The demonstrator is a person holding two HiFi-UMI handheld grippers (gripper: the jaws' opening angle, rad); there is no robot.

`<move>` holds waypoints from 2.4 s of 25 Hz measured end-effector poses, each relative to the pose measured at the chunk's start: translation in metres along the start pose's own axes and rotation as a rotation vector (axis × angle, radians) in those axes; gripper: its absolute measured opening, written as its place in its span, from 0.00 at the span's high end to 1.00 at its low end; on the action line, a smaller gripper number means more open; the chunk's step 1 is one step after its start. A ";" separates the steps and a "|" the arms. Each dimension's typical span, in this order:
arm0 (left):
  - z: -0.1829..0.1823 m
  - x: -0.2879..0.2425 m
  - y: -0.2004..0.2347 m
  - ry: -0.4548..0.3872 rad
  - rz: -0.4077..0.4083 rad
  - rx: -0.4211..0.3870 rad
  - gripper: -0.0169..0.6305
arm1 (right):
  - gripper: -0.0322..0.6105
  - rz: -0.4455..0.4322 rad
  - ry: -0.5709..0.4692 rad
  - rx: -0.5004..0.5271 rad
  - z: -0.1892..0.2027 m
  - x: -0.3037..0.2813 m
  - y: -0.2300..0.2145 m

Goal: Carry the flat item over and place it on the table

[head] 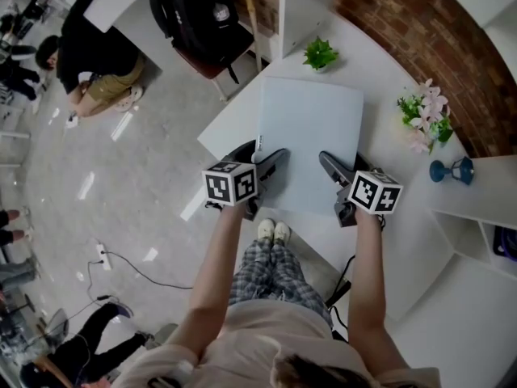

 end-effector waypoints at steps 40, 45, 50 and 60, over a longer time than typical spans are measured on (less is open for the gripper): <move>-0.039 0.053 -0.026 -0.056 -0.130 -0.132 0.44 | 0.32 0.064 -0.168 0.017 -0.025 0.070 0.011; -0.057 0.100 -0.067 -0.208 -0.095 -0.237 0.61 | 0.56 0.066 -0.353 0.144 -0.034 0.127 0.047; -0.064 0.147 -0.106 -0.376 -0.043 -0.341 0.75 | 0.72 0.132 -0.511 0.228 -0.032 0.182 0.072; -0.054 0.219 -0.161 -0.604 -0.037 -0.523 0.92 | 0.86 0.205 -0.715 0.349 -0.016 0.260 0.106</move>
Point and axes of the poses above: the fingertips, and each gripper's own axes: x backward along the fingers, y to its left, z out of its underside, the point moved 6 cm from there along x, backward along the fingers, and after that the axes turned 8 degrees about y, right-handed, at the moved point
